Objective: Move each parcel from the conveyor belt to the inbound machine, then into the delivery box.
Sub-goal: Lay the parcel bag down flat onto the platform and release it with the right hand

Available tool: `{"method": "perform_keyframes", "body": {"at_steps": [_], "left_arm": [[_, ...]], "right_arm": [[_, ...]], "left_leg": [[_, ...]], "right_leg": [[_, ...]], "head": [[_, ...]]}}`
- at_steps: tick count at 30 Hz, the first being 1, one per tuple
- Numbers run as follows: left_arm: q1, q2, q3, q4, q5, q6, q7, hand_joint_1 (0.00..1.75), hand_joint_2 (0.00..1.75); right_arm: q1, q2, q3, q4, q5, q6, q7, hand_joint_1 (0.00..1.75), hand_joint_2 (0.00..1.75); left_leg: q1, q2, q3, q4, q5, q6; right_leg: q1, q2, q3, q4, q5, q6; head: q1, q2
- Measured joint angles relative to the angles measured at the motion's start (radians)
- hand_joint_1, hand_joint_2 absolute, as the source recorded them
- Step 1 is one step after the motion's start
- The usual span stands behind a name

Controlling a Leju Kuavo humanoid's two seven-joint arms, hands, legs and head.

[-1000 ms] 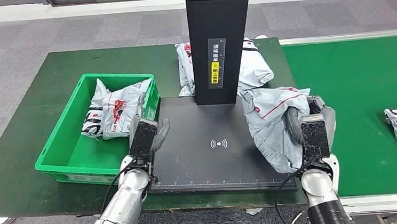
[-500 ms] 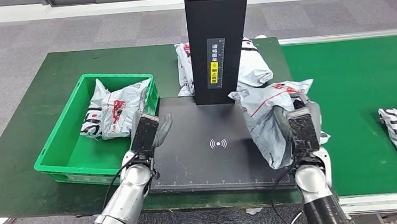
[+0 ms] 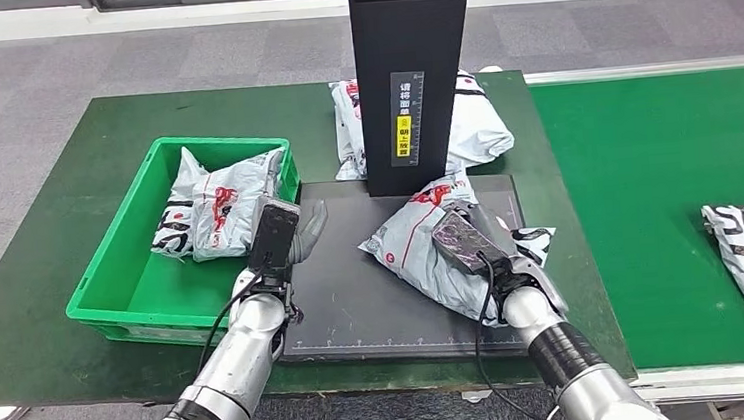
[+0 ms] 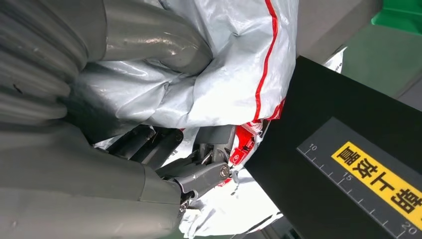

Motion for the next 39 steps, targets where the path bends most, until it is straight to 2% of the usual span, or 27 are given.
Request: {"method": "perform_keyframes", "body": {"at_steps": [5, 9, 13, 17, 27, 31, 35, 39], "left_arm": [[-0.026, -0.002, -0.01, 0.032, 0.02, 0.0, -0.01, 0.0, 1.75], [-0.04, -0.005, -0.014, 0.058, 0.037, 0.0, -0.026, 0.0, 1.75], [-0.045, -0.01, -0.018, 0.074, 0.043, 0.0, -0.035, 0.0, 1.75], [-0.045, -0.014, -0.02, 0.078, 0.044, 0.0, -0.034, 0.0, 1.75], [-0.049, -0.016, -0.034, 0.094, 0.065, -0.005, -0.043, 0.0, 1.75], [-0.058, -0.018, -0.046, 0.103, 0.085, -0.01, -0.052, 0.0, 1.75], [-0.063, -0.023, -0.061, 0.111, 0.104, -0.017, -0.063, 0.0, 1.75], [-0.068, -0.03, -0.078, 0.119, 0.118, -0.019, -0.076, 0.0, 1.75]], "right_arm": [[-0.003, 0.001, 0.0, 0.014, -0.018, -0.022, -0.021, 1.75, 1.75], [0.002, 0.002, 0.0, 0.014, -0.027, -0.05, -0.06, 0.02, 1.75], [0.002, 0.004, 0.0, 0.014, -0.043, -0.084, -0.1, 0.0, 1.75], [0.003, 0.008, 0.0, 0.013, -0.085, -0.092, -0.125, 0.0, 0.0], [0.013, 0.014, -0.001, 0.013, -0.216, -0.074, -0.212, 0.0, 0.0], [0.018, 0.018, -0.007, 0.002, -0.378, -0.034, -0.276, 0.0, 0.0], [0.021, 0.022, -0.021, -0.02, -0.537, 0.013, -0.285, 0.0, 0.0], [0.02, 0.023, -0.051, -0.026, -0.641, 0.051, -0.29, 0.0, 0.0]], "left_leg": [[0.0, 0.0, 0.0, 0.0, 0.0, 0.0], [0.0, 0.0, 0.0, 0.0, 0.0, 0.0], [0.0, 0.0, 0.0, 0.0, 0.0, 0.0], [0.0, 0.0, 0.0, 0.0, 0.0, 0.0], [0.0, 0.0, 0.0, 0.0, 0.0, 0.0], [0.0, 0.0, 0.0, 0.0, 0.0, 0.0], [0.0, 0.0, 0.0, 0.0, 0.0, 0.0], [0.0, 0.0, 0.0, 0.0, 0.0, 0.0]], "right_leg": [[0.0, 0.0, 0.0, 0.0, 0.0, 0.0], [0.0, 0.0, 0.0, 0.0, 0.0, 0.0], [0.0, 0.0, 0.0, 0.0, 0.0, 0.0], [0.0, 0.0, 0.0, 0.0, 0.0, 0.0], [0.0, 0.0, 0.0, 0.0, 0.0, 0.0], [0.0, 0.0, 0.0, 0.0, 0.0, 0.0], [0.0, 0.0, 0.0, 0.0, 0.0, 0.0], [0.0, 0.0, 0.0, 0.0, 0.0, 0.0]], "head": [[0.0, 0.0], [0.0, 0.0], [0.0, 0.0], [0.0, 0.0], [0.0, 0.0], [0.0, 0.0], [0.0, 0.0], [0.0, 0.0]]}}
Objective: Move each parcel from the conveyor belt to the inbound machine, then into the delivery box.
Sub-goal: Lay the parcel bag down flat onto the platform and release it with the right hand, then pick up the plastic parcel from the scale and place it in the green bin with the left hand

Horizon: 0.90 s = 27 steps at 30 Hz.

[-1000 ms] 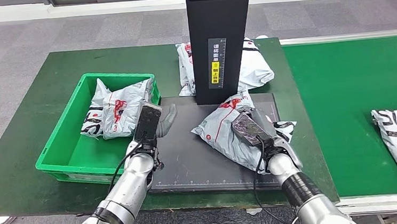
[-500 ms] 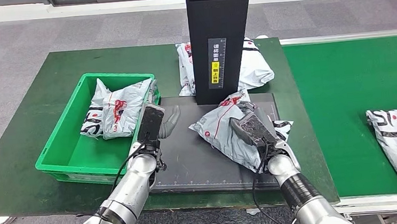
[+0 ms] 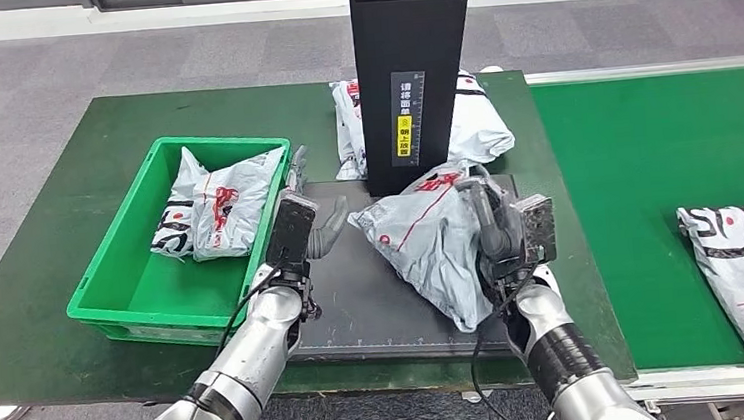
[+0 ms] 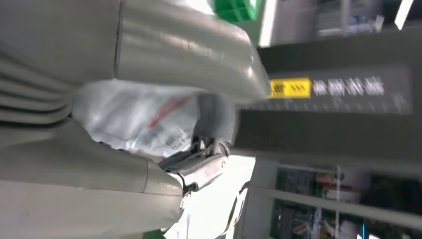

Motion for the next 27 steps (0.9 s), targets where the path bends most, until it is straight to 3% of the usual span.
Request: {"method": "perform_keyframes", "body": {"at_steps": [7, 20, 24, 27], "left_arm": [[-0.001, -0.01, -0.025, 0.006, 0.011, 0.0, -0.006, 0.0, 1.75], [-0.002, -0.014, -0.046, 0.009, 0.03, -0.001, -0.006, 0.0, 1.75], [-0.002, -0.017, -0.079, 0.008, 0.018, -0.01, 0.012, 0.0, 1.75], [-0.001, -0.027, -0.11, 0.008, -0.007, -0.017, 0.028, 0.0, 1.75]], "right_arm": [[-0.001, -0.002, -0.053, 0.0, -0.119, 0.078, 0.018, 0.0, 0.0], [-0.001, -0.018, -0.069, 0.005, -0.123, 0.117, 0.035, 0.0, 0.0], [0.001, -0.024, -0.069, 0.007, -0.058, -0.046, -0.029, 0.0, 1.75], [0.014, -0.032, -0.072, -0.013, -0.034, -0.147, -0.05, 0.0, 1.75]], "left_leg": [[0.0, 0.001, 0.0, 0.0, 0.0, 0.0], [0.0, 0.0, 0.0, 0.0, 0.0, 0.0], [0.0, 0.0, 0.0, 0.0, 0.0, 0.0], [0.0, 0.0, 0.0, 0.0, 0.0, 0.0]], "right_leg": [[0.0, 0.0, 0.0, 0.0, 0.0, 0.0], [0.0, 0.0, 0.0, 0.0, 0.0, 0.0], [0.0, 0.0, 0.0, 0.0, 0.0, 0.0], [0.0, 0.0, 0.0, 0.0, 0.0, 0.0]], "head": [[0.0, 0.0], [0.0, 0.0], [0.0, 0.0], [0.0, 0.0]]}}
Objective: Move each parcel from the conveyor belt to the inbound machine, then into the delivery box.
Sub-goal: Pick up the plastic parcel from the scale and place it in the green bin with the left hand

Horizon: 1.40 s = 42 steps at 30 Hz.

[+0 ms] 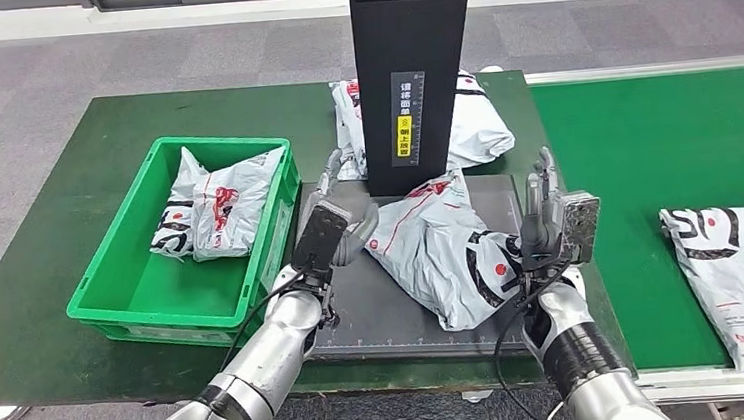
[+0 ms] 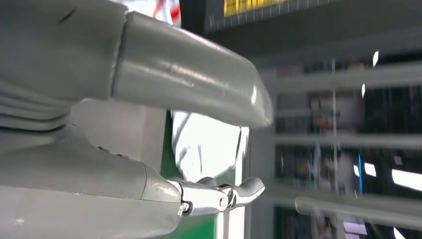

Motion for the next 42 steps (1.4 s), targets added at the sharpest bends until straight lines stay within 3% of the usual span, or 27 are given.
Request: {"method": "perform_keyframes", "body": {"at_steps": [3, 8, 16, 18, 21, 26, 27, 30, 31, 36, 42], "left_arm": [[0.001, -0.016, -0.034, 0.006, -0.02, -0.001, 0.014, 0.0, 1.75], [0.002, -0.033, -0.087, 0.024, -0.016, 0.017, 0.044, 0.0, 1.75], [-0.018, -0.043, -0.295, 0.065, 0.037, 0.144, 0.232, 0.0, 1.75], [-0.032, -0.044, -0.359, 0.082, 0.008, 0.159, 0.31, 0.0, 1.75], [-0.06, -0.045, -0.478, 0.119, -0.08, 0.137, 0.496, 0.0, 1.75], [-0.095, -0.045, -0.675, 0.175, -0.213, -0.004, 0.71, 0.03, 1.75], [-0.103, -0.045, -0.708, 0.184, -0.229, -0.05, 0.731, 0.36, 1.75], [-0.125, -0.045, -0.78, 0.204, -0.248, -0.141, 0.745, 1.64, 1.75], [-0.131, -0.045, -0.797, 0.209, -0.249, -0.152, 0.745, 1.75, 1.75], [-0.151, -0.045, -0.836, 0.226, -0.246, -0.134, 0.742, 1.75, 1.75], [-0.148, -0.045, -0.808, 0.247, -0.186, 0.07, 0.666, 1.75, 1.75]], "right_arm": [[0.037, -0.011, -0.018, -0.065, 0.001, -0.06, -0.016, 0.0, 1.75], [0.092, -0.028, -0.052, -0.167, -0.015, -0.082, -0.018, 0.0, 1.75], [0.137, -0.037, -0.096, -0.265, -0.028, -0.118, -0.002, 0.0, 1.75], [0.148, -0.037, -0.102, -0.282, -0.029, -0.115, 0.001, 0.0, 1.75], [0.168, -0.037, -0.107, -0.311, -0.028, -0.103, 0.013, 0.0, 1.75], [0.185, -0.037, -0.107, -0.352, -0.016, -0.074, 0.047, 0.0, 1.75], [0.185, -0.037, -0.107, -0.353, -0.016, -0.064, 0.051, 0.0, 1.75], [0.179, -0.037, -0.107, -0.353, -0.019, -0.035, 0.056, 0.0, 1.75], [0.175, -0.037, -0.107, -0.353, -0.02, -0.028, 0.056, 0.0, 1.75], [0.157, -0.027, -0.107, -0.353, -0.011, -0.009, 0.057, 0.0, 1.75], [0.15, -0.005, -0.107, -0.353, 0.017, 0.005, 0.071, 0.0, 1.75]], "left_leg": [[0.0, 0.0, 0.0, 0.0, 0.0, 0.0], [0.0, 0.0, -0.001, 0.0, -0.001, 0.0], [0.0, 0.001, 0.0, 0.0, -0.001, 0.0], [0.0, 0.001, 0.0, 0.0, -0.001, 0.0], [0.0, 0.0, -0.001, 0.0, -0.001, 0.0], [0.0, 0.0, -0.001, 0.0, -0.001, 0.0], [0.0, 0.0, -0.001, 0.0, -0.001, 0.0], [0.0, -0.002, 0.0, -0.001, -0.001, 0.001], [0.0, -0.002, 0.001, -0.001, -0.001, 0.001], [0.0, -0.004, 0.004, -0.001, 0.0, 0.001], [0.0, -0.003, 0.005, -0.001, 0.0, 0.001]], "right_leg": [[0.0, 0.0, 0.0, 0.0, 0.0, 0.0], [0.0, 0.0, -0.001, 0.0, 0.0, 0.0], [0.0, 0.0, -0.001, 0.0, 0.0, 0.0], [0.0, 0.0, -0.001, 0.0, 0.0, 0.0], [0.0, 0.0, 0.0, 0.0, 0.0, 0.0], [0.0, 0.0, 0.0, 0.0, 0.0, 0.0], [0.0, -0.001, 0.0, 0.0, 0.0, 0.0], [0.0, -0.003, 0.002, 0.0, -0.001, 0.001], [0.0, -0.003, 0.003, 0.0, -0.001, 0.001], [0.0, -0.006, 0.008, 0.0, -0.001, 0.001], [0.0, -0.006, 0.007, 0.0, -0.001, 0.001]], "head": [[0.0, 0.0], [0.0, 0.0], [0.0, 0.0], [0.0, 0.0], [0.0, 0.0], [0.0, 0.0], [0.0, 0.0], [0.0, 0.0], [0.0, 0.0], [0.0, 0.0], [0.0, 0.0]]}}
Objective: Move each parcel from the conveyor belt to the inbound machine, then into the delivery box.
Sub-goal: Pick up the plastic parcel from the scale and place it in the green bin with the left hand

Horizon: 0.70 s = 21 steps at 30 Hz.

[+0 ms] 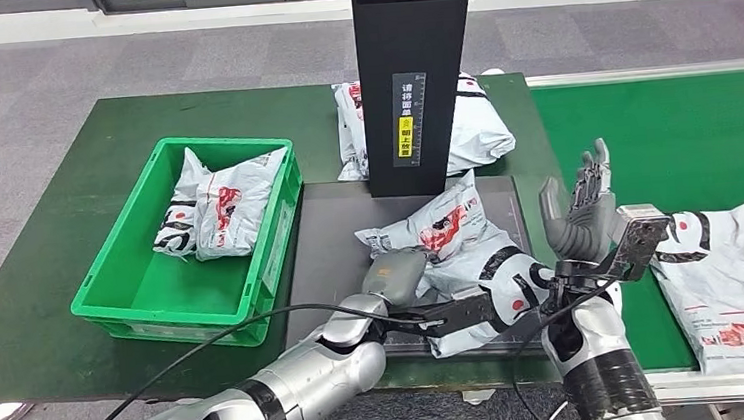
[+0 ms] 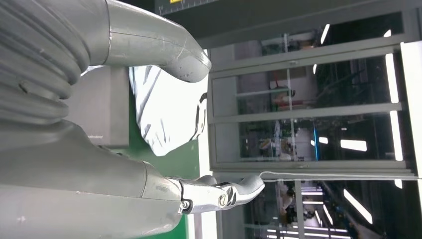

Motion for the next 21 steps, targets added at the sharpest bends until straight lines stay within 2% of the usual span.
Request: {"method": "perform_keyframes", "body": {"at_steps": [5, 8, 10, 14, 16, 21], "left_arm": [[0.004, 0.0, 0.041, 0.013, 0.038, 0.092, -0.055, 1.75, 1.75], [0.011, 0.0, 0.108, 0.016, 0.029, 0.216, -0.166, 1.75, 1.75], [0.019, 0.001, 0.223, 0.002, -0.072, 0.274, -0.263, 1.75, 1.75], [0.036, 0.003, 0.56, -0.065, -0.256, 0.289, -0.42, 1.75, 1.75], [0.038, 0.004, 0.694, -0.099, -0.288, 0.291, -0.466, 1.75, 1.75], [0.041, 0.012, 0.963, -0.187, -0.351, 0.293, -0.551, 1.75, 1.75]], "right_arm": [[-0.002, 0.009, 0.0, 0.003, 0.002, 0.006, -0.001, 0.0, 1.75], [-0.005, 0.01, 0.0, 0.014, -0.012, 0.007, -0.008, 0.0, 1.75], [-0.006, 0.011, 0.0, 0.027, -0.03, 0.007, -0.017, 0.0, 1.75], [-0.005, 0.011, 0.0, 0.048, -0.059, 0.007, -0.031, 0.0, 1.75], [-0.003, 0.011, 0.0, 0.053, -0.066, 0.007, -0.036, 0.0, 1.75], [0.013, 0.011, -0.003, 0.055, -0.078, 0.007, -0.037, 0.0, 1.75]], "left_leg": [[0.0, 0.0, -0.001, 0.0, 0.0, 0.0], [0.0, 0.0, -0.002, 0.0, 0.0, 0.0], [0.0, 0.0, -0.003, 0.0, 0.0, 0.0], [0.0, 0.002, -0.004, 0.0, 0.0, 0.0], [0.0, 0.002, -0.004, 0.0, 0.0, 0.0], [0.0, 0.002, -0.004, 0.0, 0.0, 0.0]], "right_leg": [[0.0, 0.0, -0.001, 0.0, 0.0, 0.0], [0.0, 0.0, -0.003, 0.0, 0.0, 0.0], [0.0, 0.001, -0.004, 0.0, 0.0, 0.0], [0.0, 0.002, -0.005, 0.0, 0.0, 0.0], [0.0, 0.003, -0.006, 0.0, 0.0, 0.0], [0.0, 0.004, -0.006, 0.0, 0.0, 0.0]], "head": [[0.0, 0.0], [0.0, 0.0], [0.0, 0.0], [0.0, 0.0], [0.0, 0.0], [0.0, 0.0]]}}
